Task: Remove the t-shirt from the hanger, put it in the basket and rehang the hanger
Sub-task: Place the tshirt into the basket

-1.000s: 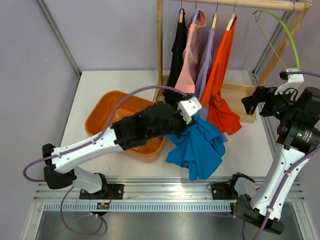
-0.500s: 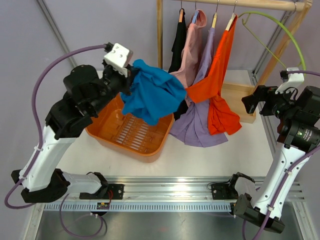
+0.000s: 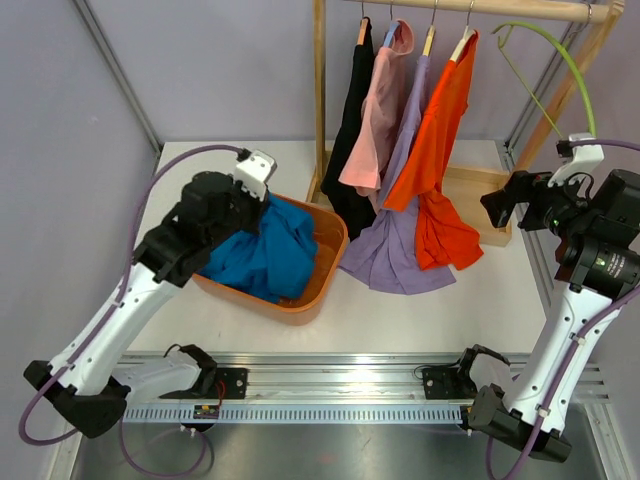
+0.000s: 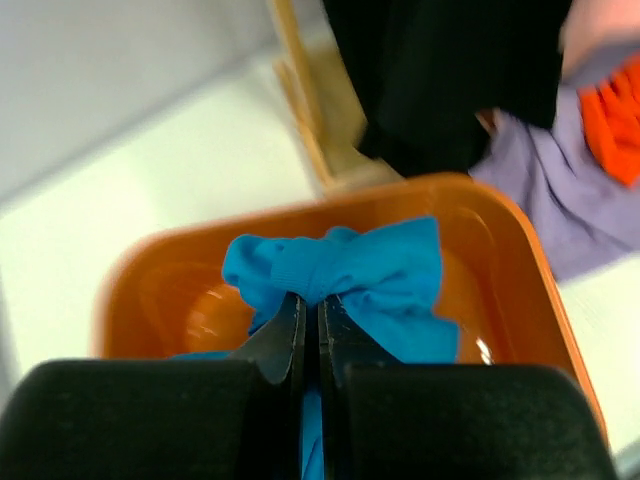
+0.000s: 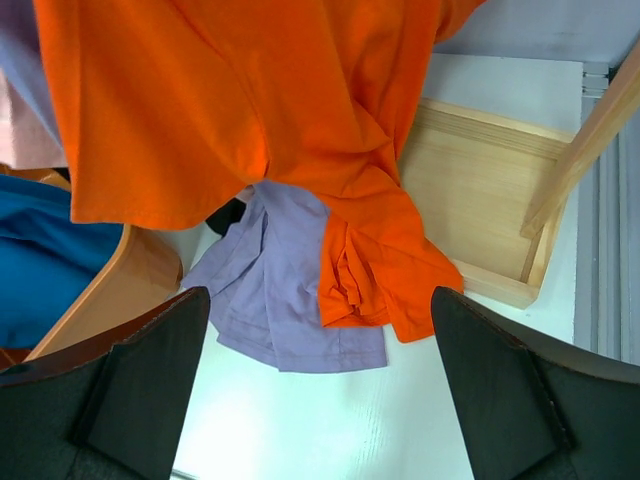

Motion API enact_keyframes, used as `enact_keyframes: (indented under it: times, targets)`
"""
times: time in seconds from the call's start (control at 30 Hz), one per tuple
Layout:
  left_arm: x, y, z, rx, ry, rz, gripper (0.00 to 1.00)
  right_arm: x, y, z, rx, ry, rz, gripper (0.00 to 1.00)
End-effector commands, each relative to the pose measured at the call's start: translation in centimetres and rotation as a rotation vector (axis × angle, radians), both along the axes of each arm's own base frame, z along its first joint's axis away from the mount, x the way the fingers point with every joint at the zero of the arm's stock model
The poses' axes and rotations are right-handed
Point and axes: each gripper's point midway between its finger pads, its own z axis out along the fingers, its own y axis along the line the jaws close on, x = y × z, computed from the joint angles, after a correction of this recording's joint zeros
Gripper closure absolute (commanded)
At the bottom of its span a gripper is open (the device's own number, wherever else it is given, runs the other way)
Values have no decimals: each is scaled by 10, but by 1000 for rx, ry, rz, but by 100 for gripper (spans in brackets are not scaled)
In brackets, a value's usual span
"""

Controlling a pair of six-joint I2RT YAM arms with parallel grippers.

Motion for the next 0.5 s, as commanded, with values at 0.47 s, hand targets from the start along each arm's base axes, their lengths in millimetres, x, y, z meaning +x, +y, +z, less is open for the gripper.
enact_keyframes:
  times: [0.47]
  targets:
    - [11, -58, -146, -229, 378, -81, 93, -51, 42, 25, -144, -85, 217, 1]
